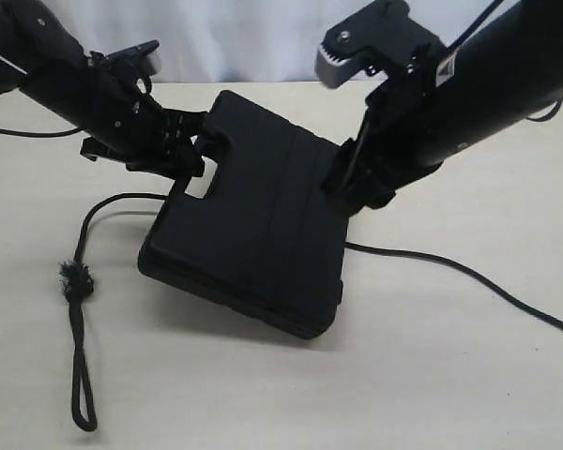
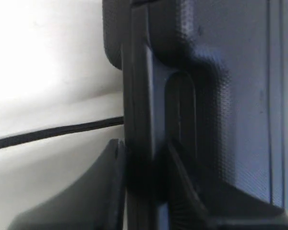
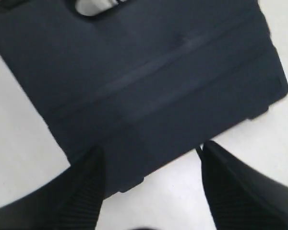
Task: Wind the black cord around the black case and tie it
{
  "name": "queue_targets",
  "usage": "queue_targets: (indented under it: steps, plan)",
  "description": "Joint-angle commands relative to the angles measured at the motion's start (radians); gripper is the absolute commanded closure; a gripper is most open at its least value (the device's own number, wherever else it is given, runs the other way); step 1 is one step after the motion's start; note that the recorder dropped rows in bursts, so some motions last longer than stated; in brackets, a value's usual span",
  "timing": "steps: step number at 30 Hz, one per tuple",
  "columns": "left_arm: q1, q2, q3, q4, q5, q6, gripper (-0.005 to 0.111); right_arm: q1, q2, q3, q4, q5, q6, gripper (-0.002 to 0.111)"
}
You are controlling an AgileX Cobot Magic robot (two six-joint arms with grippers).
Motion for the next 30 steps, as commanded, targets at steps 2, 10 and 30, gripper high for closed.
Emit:
queue_targets:
  steps: [2, 10, 30]
  plan:
    - [-0.006, -0.061, -0.005, -0.055, 0.031, -0.002, 0.107, 0.215, -0.097, 0.137, -0.249, -0.175, 0.212, 0.053]
    - [-0.006, -0.071, -0.005, -0.079, 0.048, -0.002, 0.107, 0.357, -0.126, 0.439, -0.958, -0.612, 1.051, 0.053]
    - [-0.006, -0.071, -0.005, -0.137, 0.056, -0.002, 0.107, 0.402, -0.003, 0.43, -1.245, -0.66, 1.116, 0.024]
